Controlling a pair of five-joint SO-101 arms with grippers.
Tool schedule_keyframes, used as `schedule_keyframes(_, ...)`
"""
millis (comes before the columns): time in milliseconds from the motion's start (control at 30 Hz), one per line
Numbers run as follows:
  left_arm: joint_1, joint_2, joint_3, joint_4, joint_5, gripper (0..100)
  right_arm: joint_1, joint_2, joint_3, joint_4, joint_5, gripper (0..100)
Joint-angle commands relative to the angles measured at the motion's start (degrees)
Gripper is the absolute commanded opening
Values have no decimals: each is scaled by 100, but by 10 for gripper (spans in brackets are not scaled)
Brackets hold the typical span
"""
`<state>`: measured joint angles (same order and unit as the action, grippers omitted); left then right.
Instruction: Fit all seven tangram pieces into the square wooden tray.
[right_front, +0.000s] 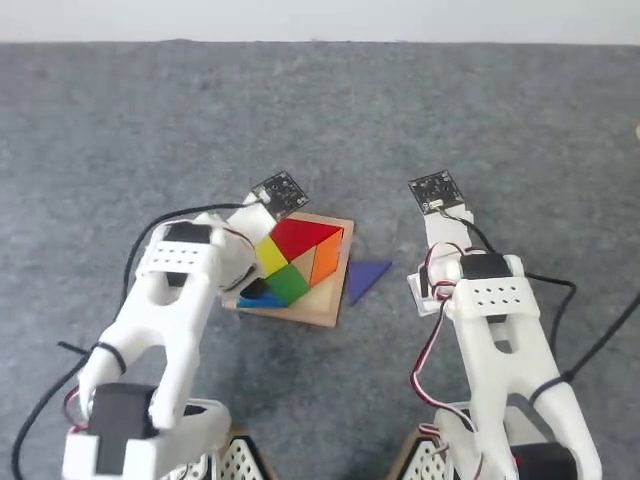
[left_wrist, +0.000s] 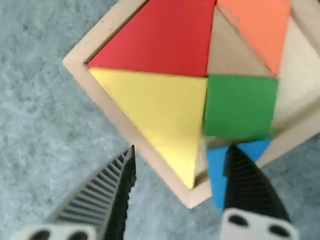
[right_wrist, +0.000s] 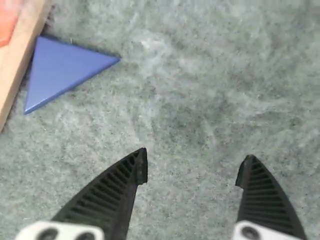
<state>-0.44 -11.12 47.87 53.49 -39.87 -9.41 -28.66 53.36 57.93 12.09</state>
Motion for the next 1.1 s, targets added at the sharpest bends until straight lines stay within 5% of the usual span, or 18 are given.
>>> schedule_keyframes(0,-387,149,-286,290,-202,275,-57,-215,-35,-57,-79,296)
schedule_keyframes(300,-413,132,-338,-44,-229,276,-57,-215,-35,-48,-79,296)
schedule_keyframes(667,-387,-826,-488,-563,615,277,-57,-215,-35,-57,-79,296)
schedule_keyframes(867,-484,-1644,-303,1099,79,277,-57,-215,-35,-57,-79,296)
schedule_keyframes(1067,-501,-2163,716,1055,-334,276,-57,-215,-35,-57,-79,296)
